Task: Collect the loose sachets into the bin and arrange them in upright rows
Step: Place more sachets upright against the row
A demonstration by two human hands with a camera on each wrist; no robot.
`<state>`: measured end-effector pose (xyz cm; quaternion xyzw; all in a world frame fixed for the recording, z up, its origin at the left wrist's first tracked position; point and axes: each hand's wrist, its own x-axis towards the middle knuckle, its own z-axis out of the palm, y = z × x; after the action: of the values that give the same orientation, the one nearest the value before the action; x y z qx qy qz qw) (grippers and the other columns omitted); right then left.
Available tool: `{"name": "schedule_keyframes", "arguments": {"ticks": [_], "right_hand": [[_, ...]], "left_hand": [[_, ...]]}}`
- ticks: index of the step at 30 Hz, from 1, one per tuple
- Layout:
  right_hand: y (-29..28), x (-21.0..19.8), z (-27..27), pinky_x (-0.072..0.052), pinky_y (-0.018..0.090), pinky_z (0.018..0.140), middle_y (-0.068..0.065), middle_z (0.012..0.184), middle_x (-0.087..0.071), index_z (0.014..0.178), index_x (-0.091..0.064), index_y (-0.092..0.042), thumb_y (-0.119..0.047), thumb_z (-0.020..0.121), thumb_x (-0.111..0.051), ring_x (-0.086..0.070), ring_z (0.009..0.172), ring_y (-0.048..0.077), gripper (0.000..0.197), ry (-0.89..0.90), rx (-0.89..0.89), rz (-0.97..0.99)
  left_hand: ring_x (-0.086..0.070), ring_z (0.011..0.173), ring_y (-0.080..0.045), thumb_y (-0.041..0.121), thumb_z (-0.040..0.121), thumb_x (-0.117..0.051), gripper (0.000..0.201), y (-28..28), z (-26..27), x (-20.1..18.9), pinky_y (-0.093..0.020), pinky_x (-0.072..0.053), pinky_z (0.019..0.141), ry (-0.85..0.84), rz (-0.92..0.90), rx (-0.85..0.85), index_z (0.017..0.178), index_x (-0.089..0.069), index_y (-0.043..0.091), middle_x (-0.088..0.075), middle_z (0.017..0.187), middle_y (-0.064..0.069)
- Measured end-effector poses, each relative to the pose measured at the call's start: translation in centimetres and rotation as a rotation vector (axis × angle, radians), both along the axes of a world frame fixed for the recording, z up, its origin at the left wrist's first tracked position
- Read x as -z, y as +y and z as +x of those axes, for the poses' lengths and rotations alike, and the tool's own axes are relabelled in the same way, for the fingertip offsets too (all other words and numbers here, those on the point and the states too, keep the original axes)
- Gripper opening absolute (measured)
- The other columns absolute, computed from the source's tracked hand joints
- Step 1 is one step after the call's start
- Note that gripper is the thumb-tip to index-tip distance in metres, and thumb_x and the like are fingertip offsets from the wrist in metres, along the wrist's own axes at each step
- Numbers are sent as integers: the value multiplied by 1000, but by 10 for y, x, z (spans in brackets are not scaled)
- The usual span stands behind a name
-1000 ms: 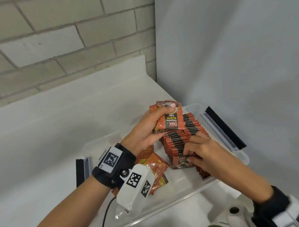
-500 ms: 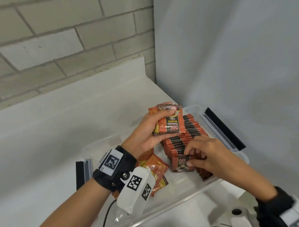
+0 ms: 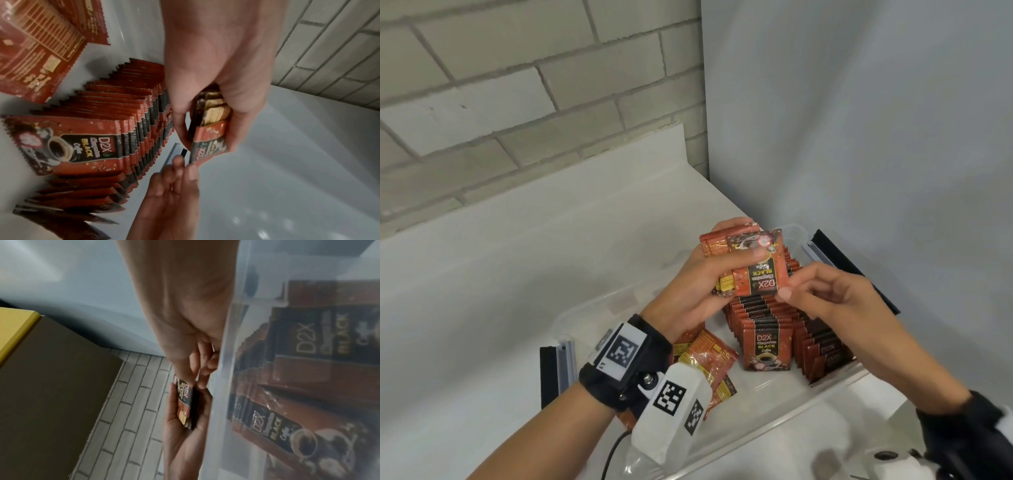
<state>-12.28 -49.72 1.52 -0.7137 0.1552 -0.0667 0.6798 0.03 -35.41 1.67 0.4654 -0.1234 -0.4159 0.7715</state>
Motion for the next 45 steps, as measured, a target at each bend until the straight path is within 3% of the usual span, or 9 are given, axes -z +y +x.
{"name": "schedule_keyframes", "arguments": {"ticks": [6,12,17,22,28,32,39,42,45], "right_hand": [[-3,3,0,-38,12,49,-4,53,-48,86,-56,-12,-6,92,-55,-39,51,8,8,-96,156,80],[1,-1,-1,-43,11,48,-11,59,-60,97,-62,-13,-8,94,-52,-52,50,-3,12,-152,158,52],[0,-1,-2,-51,18,55,2,85,-69,96,-67,-25,-19,92,-56,-61,65,2,13,-174,177,10],[-2,1,-2,-52,17,61,-5,85,-70,116,-60,-25,-30,82,-61,-65,74,5,34,-153,152,91],[-3,1,-3,-58,33,75,7,92,-74,90,-71,-21,-35,72,-78,-71,85,25,24,-78,-7,58],[-10,-3,-2,-55,20,64,6,84,-74,78,-70,-19,-23,70,-71,-71,75,18,9,-49,-58,71],[-7,3,-7,-41,11,67,-15,86,-64,84,-63,-24,-34,80,-74,-56,79,0,15,10,-613,-868],[3,9,-1,-47,25,78,-15,96,-56,91,-61,-27,-30,83,-69,-55,90,3,12,28,-751,-1132],[9,10,5,-46,24,66,-8,84,-60,79,-63,-22,-25,71,-78,-61,79,12,18,-44,-786,-1363]], "left_hand": [[-64,106,-33,5,80,-66,34,3,1,-1,-39,-54,89,-39,54,103,114,-61,11,-66,113,-16],[-66,99,-28,-5,70,-66,44,5,-1,-2,-34,-57,78,-88,118,244,106,-60,18,-68,106,-11],[-66,100,-28,-8,67,-68,48,5,-1,-2,-36,-56,82,-108,155,289,107,-61,18,-69,106,-9],[-67,98,-26,-11,68,-67,48,4,-1,0,-33,-56,75,-102,128,251,107,-61,16,-69,104,-11],[-68,93,-25,-12,71,-64,42,8,0,-4,-33,-57,76,-97,56,274,102,-64,17,-70,102,-11],[-67,93,-24,17,63,-84,37,8,3,-5,-33,-56,80,-47,1,276,98,-71,21,-70,101,-9],[-64,73,-19,23,77,-72,23,8,11,-5,-35,-54,73,107,-42,-18,98,-67,17,-67,84,-5],[-63,73,-19,21,79,-67,25,8,9,-7,-34,-54,71,122,-35,-46,103,-61,17,-66,84,-5],[-64,74,-18,21,80,-67,27,8,9,-7,-33,-54,72,115,-11,-35,105,-61,16,-67,85,-5]]}}
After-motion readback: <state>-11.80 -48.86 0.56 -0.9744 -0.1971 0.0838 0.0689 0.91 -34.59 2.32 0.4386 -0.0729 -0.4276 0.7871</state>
